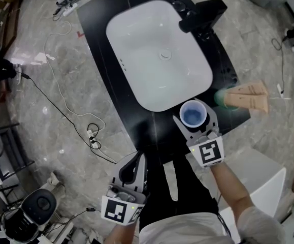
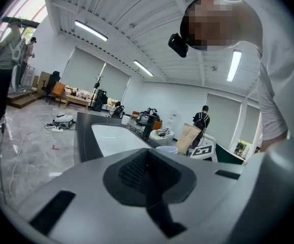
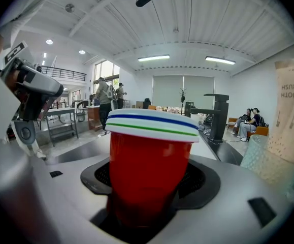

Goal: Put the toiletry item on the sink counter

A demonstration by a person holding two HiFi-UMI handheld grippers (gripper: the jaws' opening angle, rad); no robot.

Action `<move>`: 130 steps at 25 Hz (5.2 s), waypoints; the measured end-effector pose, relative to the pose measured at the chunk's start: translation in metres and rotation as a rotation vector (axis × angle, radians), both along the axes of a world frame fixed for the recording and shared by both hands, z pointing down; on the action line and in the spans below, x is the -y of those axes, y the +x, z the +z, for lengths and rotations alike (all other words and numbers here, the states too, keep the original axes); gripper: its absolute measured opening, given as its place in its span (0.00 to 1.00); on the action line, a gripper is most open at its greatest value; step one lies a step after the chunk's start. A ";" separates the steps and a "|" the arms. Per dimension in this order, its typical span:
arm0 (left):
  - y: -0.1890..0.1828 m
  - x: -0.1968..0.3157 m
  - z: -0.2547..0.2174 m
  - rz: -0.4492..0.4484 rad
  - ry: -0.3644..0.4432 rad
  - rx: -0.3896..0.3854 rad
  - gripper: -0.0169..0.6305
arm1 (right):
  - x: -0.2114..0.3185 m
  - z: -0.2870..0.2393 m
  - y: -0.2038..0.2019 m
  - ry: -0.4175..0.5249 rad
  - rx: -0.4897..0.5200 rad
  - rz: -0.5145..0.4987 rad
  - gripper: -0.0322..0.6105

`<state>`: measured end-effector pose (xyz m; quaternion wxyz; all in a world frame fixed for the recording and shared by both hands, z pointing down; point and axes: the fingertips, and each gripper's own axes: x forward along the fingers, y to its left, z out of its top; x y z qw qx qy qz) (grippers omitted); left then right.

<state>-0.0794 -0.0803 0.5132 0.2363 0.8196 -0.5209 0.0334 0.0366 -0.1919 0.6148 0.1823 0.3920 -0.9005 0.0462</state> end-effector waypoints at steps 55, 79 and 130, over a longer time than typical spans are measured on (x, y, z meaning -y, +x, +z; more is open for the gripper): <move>0.005 -0.027 0.001 -0.014 0.003 -0.016 0.03 | -0.024 0.020 0.007 -0.151 -0.025 -0.026 0.59; 0.000 -0.040 -0.006 -0.003 0.007 -0.013 0.03 | -0.034 0.019 0.019 -0.168 -0.014 0.034 0.61; -0.025 -0.043 -0.114 -0.012 0.194 0.002 0.03 | -0.090 -0.067 0.043 -0.203 0.036 0.227 0.61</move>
